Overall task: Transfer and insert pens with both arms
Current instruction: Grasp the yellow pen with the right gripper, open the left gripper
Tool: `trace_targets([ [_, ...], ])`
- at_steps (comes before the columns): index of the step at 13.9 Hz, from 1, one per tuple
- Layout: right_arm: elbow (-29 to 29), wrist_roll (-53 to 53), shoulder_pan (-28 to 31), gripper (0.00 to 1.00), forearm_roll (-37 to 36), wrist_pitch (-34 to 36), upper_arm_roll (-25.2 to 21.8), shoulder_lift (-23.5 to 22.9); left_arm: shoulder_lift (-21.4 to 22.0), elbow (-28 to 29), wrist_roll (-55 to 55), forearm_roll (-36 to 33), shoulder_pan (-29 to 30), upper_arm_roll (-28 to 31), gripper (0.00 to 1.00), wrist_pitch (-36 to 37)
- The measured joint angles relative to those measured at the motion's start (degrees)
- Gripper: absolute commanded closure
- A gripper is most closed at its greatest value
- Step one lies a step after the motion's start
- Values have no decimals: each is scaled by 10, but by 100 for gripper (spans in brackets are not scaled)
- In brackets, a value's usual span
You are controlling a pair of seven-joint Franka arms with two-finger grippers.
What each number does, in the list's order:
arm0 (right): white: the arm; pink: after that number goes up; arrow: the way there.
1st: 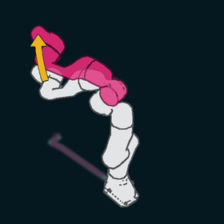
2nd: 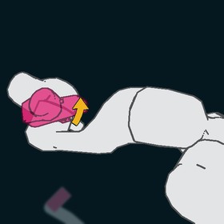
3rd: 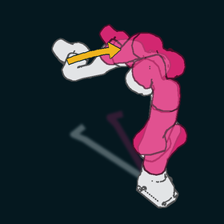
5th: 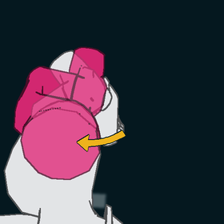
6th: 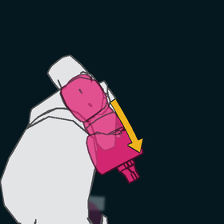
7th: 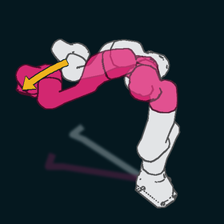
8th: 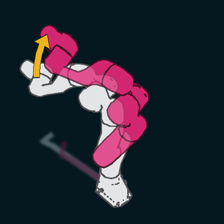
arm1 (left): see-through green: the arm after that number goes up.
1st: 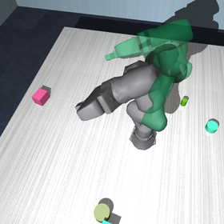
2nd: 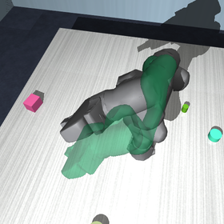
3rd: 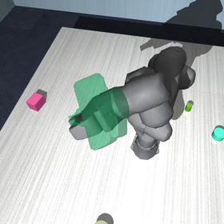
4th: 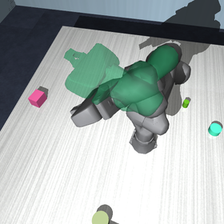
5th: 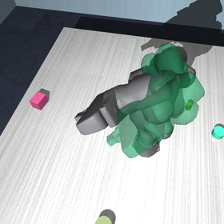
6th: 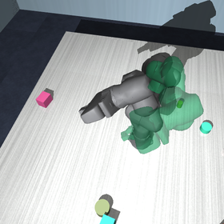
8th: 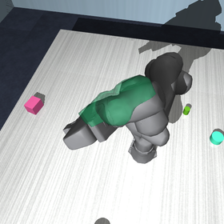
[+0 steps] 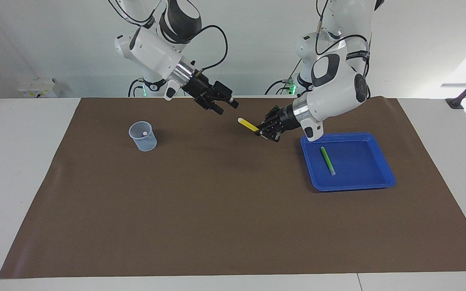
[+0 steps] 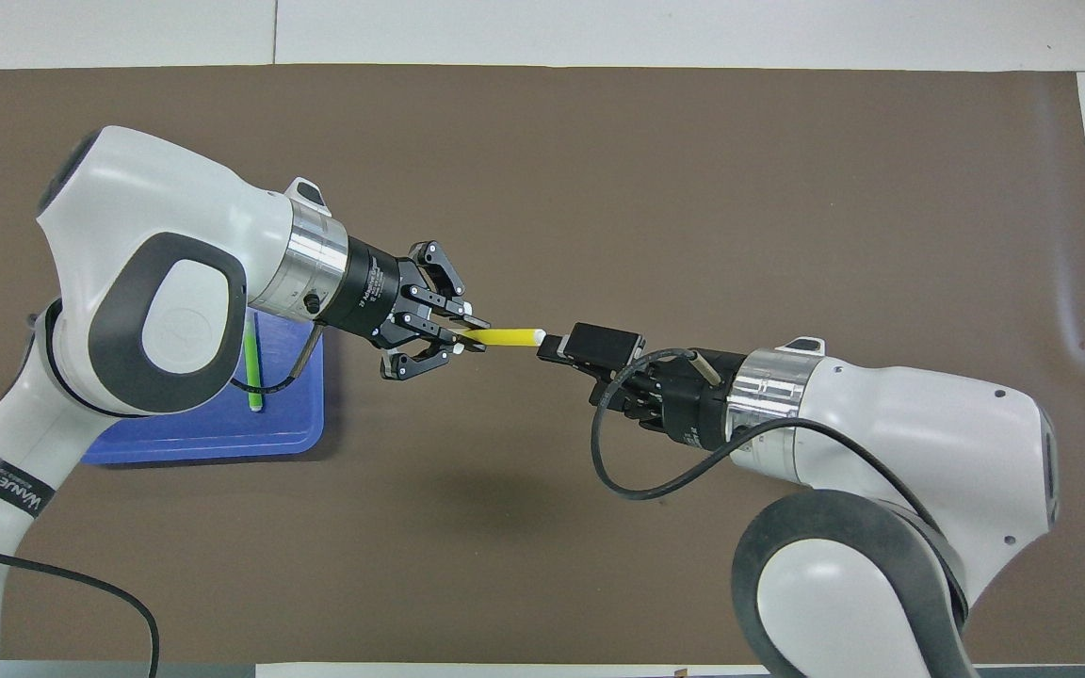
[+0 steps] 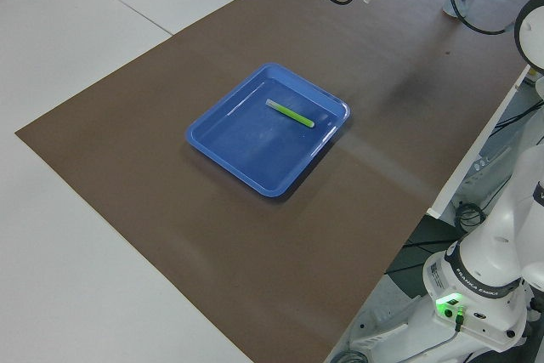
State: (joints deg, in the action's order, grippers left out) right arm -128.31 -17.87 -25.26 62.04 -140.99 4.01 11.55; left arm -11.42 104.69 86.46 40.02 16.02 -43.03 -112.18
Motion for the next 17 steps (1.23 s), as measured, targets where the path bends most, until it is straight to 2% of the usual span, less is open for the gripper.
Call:
trace_targets([
  [2,-1,0,-4,10,0,-8,0,0,10,25,0,47,-6,-7,100,-26],
  [3,-1,0,-4,18,0,-8,0,0,17,38,0,66,-13,-8,100,-39],
  [5,-1,2,-4,25,0,-8,0,0,29,57,1,86,-20,-8,100,-54],
  [8,-2,15,-4,26,0,-9,0,0,35,61,3,89,-20,-7,100,-56],
  [10,-2,22,-4,35,0,-9,-2,0,35,61,3,89,-20,-6,100,-56],
  [13,-2,24,-3,42,0,-22,-3,-1,35,61,3,89,-20,-6,100,-56],
  [17,-5,26,-3,43,0,-43,-3,-10,35,61,3,89,-20,-7,100,-56],
])
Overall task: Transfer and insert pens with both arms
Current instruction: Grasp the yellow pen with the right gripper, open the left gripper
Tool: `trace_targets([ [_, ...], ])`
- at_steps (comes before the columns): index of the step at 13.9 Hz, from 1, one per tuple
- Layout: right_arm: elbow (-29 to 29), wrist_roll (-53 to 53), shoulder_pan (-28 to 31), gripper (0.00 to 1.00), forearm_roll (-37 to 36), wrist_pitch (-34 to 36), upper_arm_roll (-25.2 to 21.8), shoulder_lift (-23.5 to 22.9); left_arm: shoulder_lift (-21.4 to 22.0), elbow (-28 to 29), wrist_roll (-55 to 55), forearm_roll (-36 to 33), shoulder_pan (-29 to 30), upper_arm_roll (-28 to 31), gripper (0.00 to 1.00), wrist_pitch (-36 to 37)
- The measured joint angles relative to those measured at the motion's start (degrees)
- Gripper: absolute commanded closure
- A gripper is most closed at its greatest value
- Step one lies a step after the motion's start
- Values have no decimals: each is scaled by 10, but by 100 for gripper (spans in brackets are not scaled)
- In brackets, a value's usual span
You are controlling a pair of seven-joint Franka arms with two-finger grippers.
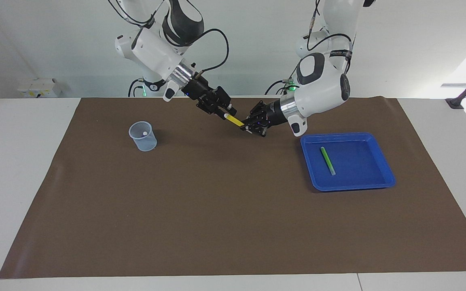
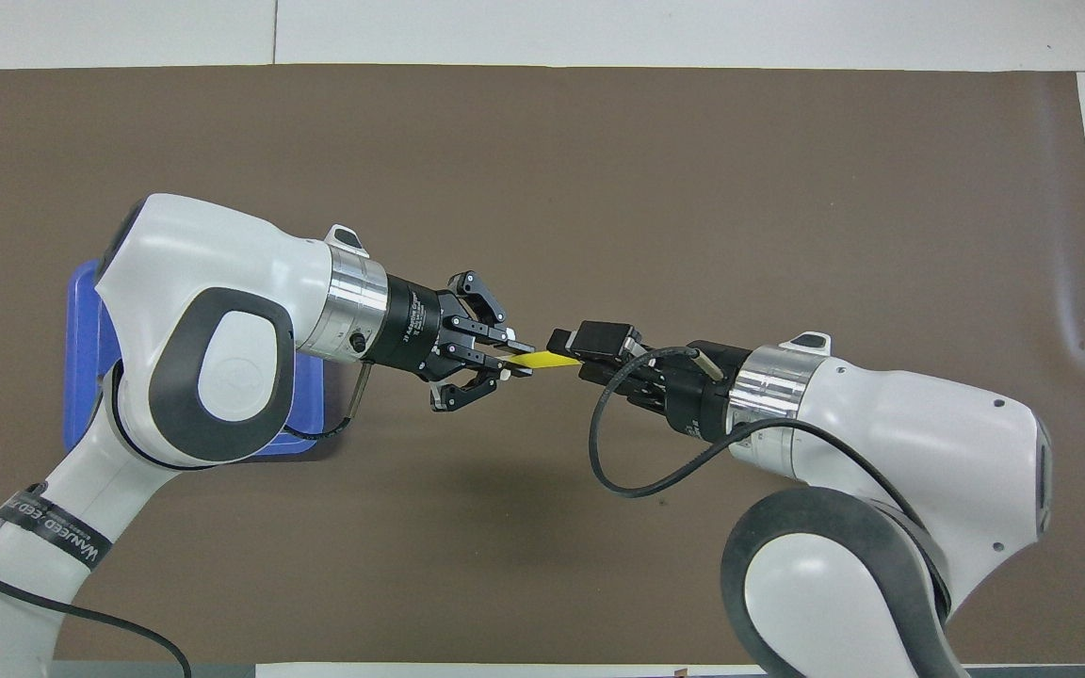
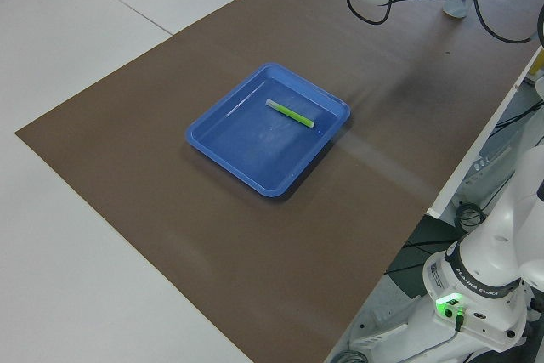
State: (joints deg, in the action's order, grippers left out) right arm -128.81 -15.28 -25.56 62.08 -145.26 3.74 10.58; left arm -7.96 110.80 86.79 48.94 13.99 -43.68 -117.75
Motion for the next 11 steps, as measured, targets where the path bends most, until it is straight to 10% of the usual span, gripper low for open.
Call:
trace_targets([
  [7,0,1,-1,57,0,0,0,-3,1,0,0,0,0,0,100,0],
  [9,0,1,-2,90,0,0,0,-3,1,0,0,1,0,0,100,-1],
  [11,0,1,-3,100,0,0,1,-3,2,0,0,4,0,0,100,-2],
])
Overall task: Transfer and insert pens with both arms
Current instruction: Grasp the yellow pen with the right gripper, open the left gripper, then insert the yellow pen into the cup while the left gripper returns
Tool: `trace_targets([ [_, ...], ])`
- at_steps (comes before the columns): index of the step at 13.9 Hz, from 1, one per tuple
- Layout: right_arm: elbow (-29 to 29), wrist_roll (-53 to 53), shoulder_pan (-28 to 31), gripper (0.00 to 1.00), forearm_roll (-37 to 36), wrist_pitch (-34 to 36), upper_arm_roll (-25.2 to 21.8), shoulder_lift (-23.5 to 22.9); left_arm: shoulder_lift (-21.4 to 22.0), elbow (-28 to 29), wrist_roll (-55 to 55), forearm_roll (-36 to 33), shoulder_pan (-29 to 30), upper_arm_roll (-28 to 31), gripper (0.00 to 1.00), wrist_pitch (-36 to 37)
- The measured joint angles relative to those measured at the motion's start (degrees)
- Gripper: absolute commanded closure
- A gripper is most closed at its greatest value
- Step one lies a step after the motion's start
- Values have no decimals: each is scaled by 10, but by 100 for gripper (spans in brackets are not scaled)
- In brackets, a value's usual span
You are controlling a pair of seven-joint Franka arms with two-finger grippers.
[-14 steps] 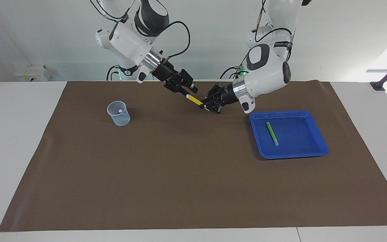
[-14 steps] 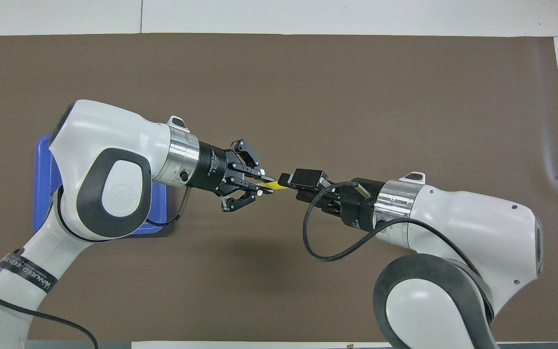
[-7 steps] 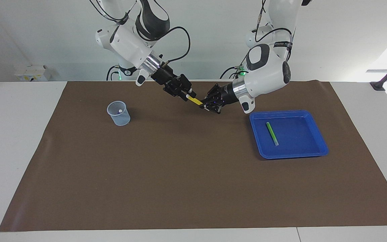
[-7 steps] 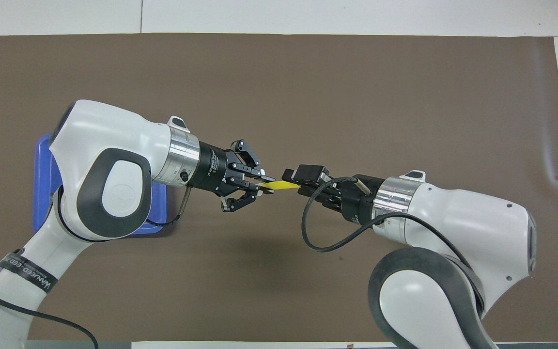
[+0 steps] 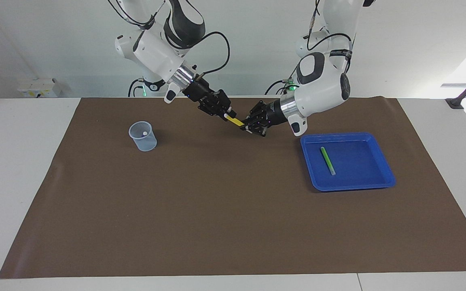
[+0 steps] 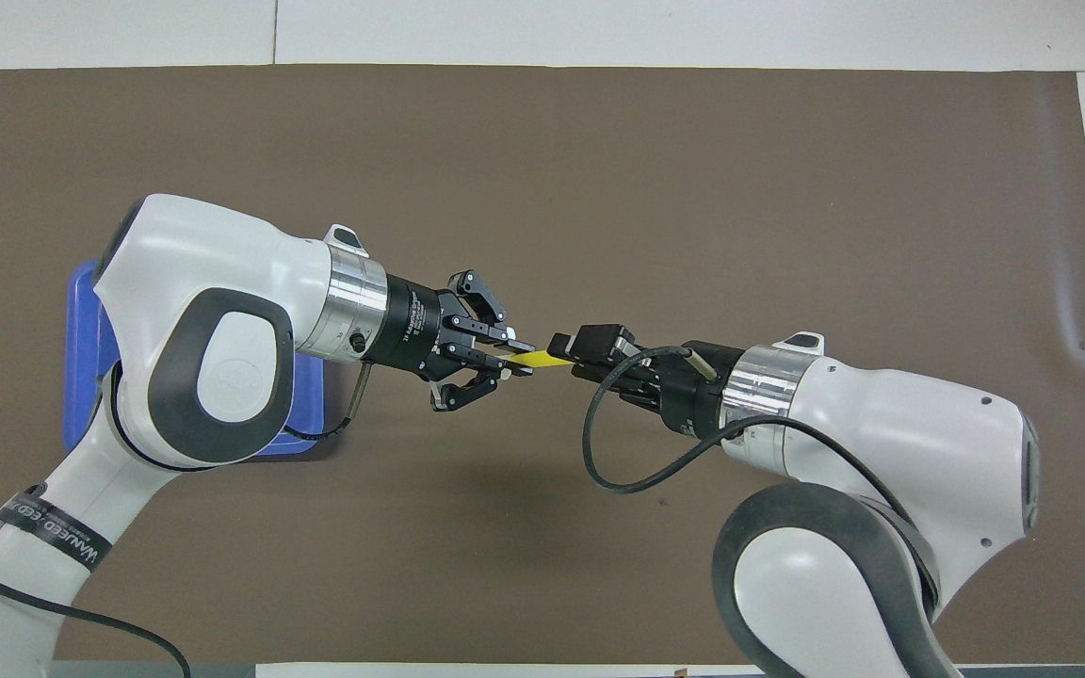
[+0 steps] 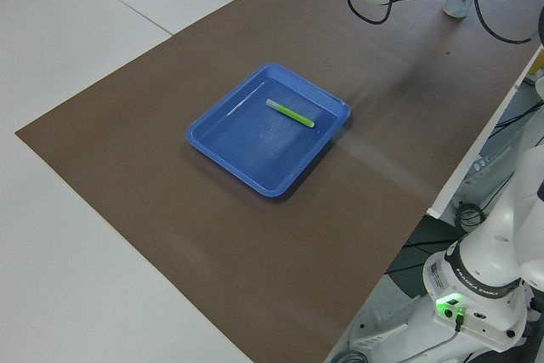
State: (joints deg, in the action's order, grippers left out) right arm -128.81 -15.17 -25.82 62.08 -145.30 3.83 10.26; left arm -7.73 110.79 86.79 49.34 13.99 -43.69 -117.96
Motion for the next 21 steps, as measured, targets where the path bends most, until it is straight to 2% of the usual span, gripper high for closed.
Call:
trace_targets([
  [4,-3,2,1,100,-1,0,-2,-1,3,0,-1,1,1,2,100,-2],
  [5,-2,3,1,100,-2,0,-2,-1,3,0,-1,1,1,2,30,-2],
  [6,-2,4,1,100,-2,0,-2,-1,4,0,-2,1,1,2,0,-3],
  [8,-1,7,1,100,-8,6,-1,-1,6,-2,-2,1,1,2,0,-9],
  [10,3,9,16,100,-71,54,-2,1,15,-3,-2,1,2,2,0,-11],
  [11,11,10,39,100,-127,105,-3,4,18,-3,-2,1,3,2,0,-11],
  [13,49,22,107,100,-274,260,-6,16,20,-3,-2,-9,6,2,0,-11],
  [15,98,88,168,100,-388,402,-11,25,20,-3,-2,-72,9,5,0,-11],
  [16,114,127,191,100,-428,443,-12,26,20,-2,-2,-114,13,5,0,-11],
  [19,116,223,231,100,-545,470,-14,24,20,-2,-4,-241,25,6,0,-2],
  [21,108,264,241,100,-580,469,-13,19,20,-2,-47,-265,47,7,0,9],
])
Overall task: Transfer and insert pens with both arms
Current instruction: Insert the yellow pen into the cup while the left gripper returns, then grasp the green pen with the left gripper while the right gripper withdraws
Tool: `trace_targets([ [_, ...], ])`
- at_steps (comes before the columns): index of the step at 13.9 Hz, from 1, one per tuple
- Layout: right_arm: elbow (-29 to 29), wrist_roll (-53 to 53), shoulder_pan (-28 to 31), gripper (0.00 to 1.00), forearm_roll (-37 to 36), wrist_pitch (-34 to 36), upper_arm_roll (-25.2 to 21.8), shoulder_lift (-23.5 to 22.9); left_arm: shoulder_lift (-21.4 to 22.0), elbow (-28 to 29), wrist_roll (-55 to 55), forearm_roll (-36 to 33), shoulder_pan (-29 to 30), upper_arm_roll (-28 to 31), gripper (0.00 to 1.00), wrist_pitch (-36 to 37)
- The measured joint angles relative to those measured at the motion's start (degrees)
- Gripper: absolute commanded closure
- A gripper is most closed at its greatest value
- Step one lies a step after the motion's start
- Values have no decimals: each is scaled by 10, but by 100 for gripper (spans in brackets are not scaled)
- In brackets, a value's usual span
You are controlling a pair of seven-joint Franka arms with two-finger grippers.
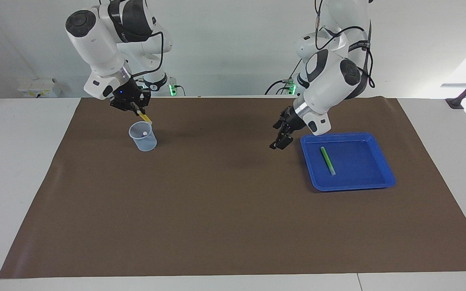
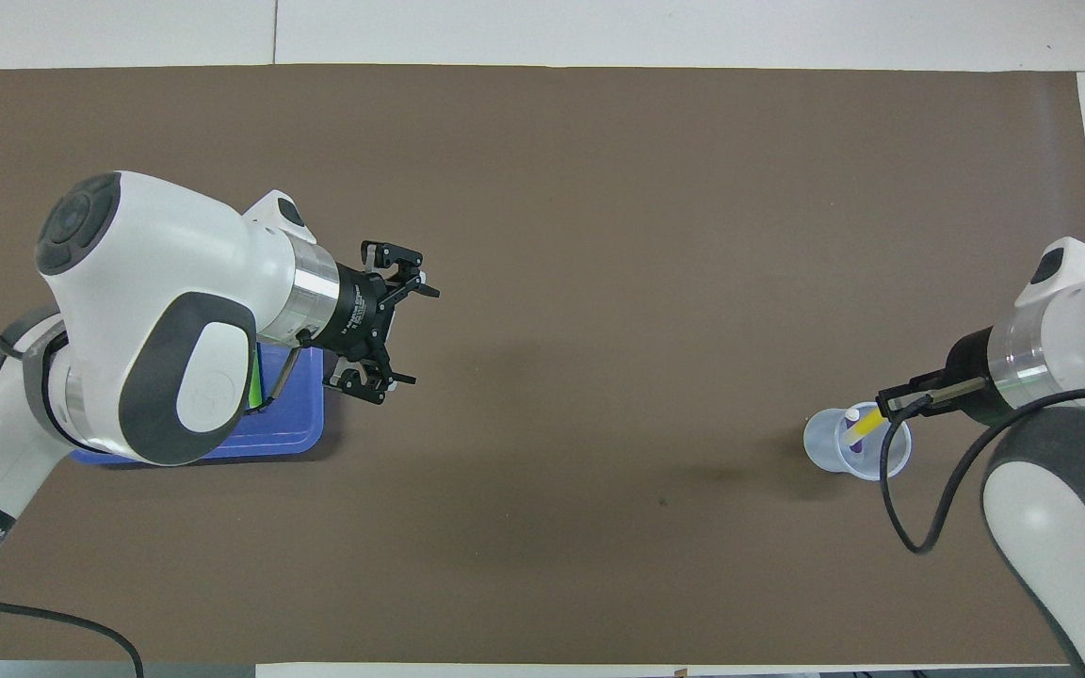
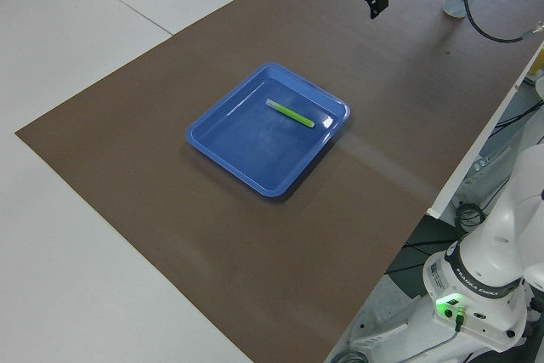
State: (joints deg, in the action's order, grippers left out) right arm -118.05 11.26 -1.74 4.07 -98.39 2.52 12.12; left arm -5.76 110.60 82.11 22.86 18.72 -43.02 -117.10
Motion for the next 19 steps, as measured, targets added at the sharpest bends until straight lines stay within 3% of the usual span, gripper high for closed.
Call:
trace_targets([
  [8,-77,62,30,100,-8,-69,2,-8,0,4,-305,-64,126,4,0,13],
  [10,-85,62,30,57,-8,-74,2,-8,-2,9,-400,-107,140,4,0,13],
  [12,-85,62,30,24,-8,-75,3,-8,-10,17,-524,-174,142,4,0,13],
  [13,-84,62,30,22,-8,-75,3,-7,-17,21,-588,-207,142,4,0,9],
  [15,-70,63,29,0,-2,-74,5,-6,-31,40,-702,-257,146,4,0,-21],
  [19,-36,49,28,0,147,-73,9,-6,-70,84,-791,-336,161,5,0,-81],
])
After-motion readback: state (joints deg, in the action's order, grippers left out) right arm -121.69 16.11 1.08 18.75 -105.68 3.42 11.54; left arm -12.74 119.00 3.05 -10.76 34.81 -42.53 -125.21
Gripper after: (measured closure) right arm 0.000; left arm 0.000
